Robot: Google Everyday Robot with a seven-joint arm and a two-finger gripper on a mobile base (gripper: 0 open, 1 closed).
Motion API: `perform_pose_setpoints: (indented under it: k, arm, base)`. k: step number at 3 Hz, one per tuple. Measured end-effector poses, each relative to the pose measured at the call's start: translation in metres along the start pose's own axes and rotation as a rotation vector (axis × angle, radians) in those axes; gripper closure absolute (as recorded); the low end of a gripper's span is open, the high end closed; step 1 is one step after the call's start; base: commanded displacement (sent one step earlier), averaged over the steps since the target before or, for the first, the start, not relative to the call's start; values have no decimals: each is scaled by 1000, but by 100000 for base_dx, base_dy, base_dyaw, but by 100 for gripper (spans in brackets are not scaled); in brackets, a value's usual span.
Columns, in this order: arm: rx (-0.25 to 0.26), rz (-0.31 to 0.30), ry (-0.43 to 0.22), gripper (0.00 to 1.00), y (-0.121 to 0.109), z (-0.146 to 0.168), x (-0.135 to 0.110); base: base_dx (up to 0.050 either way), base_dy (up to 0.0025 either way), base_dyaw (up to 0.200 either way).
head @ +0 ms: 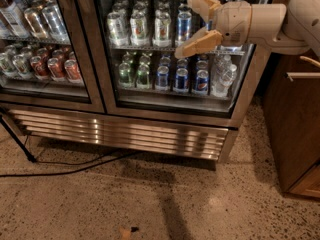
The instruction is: Open right fridge door
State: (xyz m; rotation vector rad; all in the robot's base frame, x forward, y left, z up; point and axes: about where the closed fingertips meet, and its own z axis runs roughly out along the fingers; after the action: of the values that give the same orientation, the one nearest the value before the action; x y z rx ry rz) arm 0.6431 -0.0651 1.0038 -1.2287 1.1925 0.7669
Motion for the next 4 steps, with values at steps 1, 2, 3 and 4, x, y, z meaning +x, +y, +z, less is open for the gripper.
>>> perform_pose_setpoints:
  k: [1, 2, 3, 4]
  arm:
    - [-35, 43, -32, 0, -10, 0, 16]
    - [-35, 44, -32, 0, -10, 0, 16]
    - [-35, 44, -32, 0, -10, 0, 16]
    - [-50, 38, -18, 0, -8, 5, 15]
  base:
    - [0, 0, 0]
    - [7, -12, 19334]
    - [0, 0, 0]
    - [0, 0, 0]
